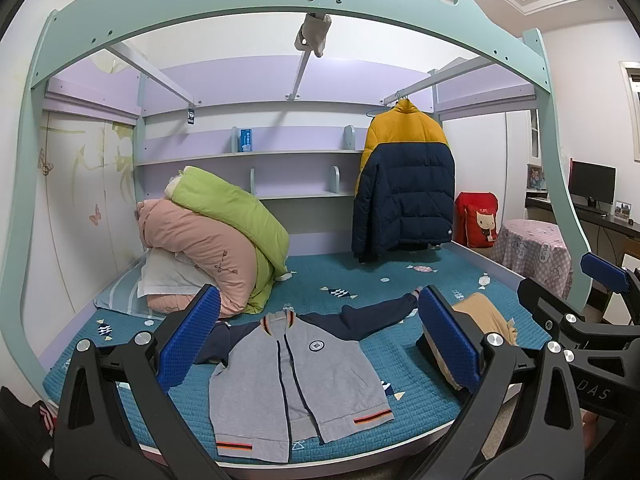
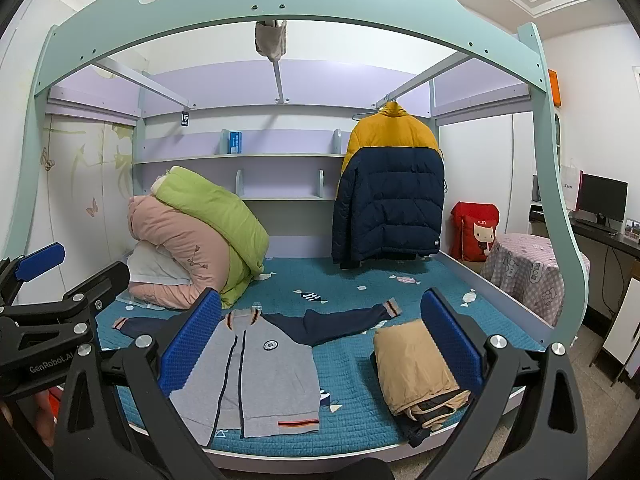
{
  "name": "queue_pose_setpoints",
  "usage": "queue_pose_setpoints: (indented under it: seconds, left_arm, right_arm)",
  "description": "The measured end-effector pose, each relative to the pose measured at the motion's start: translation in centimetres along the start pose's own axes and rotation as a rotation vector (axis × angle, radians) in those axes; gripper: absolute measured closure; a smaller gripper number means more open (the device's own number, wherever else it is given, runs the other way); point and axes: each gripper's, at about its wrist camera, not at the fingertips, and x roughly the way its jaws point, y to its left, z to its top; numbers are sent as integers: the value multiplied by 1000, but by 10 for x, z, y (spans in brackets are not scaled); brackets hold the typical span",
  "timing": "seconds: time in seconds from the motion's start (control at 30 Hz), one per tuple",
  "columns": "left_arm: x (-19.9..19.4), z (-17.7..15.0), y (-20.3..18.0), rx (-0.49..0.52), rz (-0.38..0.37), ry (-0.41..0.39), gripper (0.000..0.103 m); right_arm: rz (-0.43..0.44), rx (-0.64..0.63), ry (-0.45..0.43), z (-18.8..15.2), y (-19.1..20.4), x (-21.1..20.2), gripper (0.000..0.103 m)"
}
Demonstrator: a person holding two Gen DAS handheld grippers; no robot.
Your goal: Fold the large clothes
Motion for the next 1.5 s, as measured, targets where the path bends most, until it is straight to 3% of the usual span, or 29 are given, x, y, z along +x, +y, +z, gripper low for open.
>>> queue_pose_setpoints:
  seconds: [0.97, 1.5]
  left_arm:
    - [-2, -1, 1, -2, 1, 2, 5]
    - [16, -8, 7, -12, 1, 21, 5]
  right_arm:
    - [6, 4, 5, 1, 1, -1, 7]
    - [9, -2, 29, -3, 3, 20, 7]
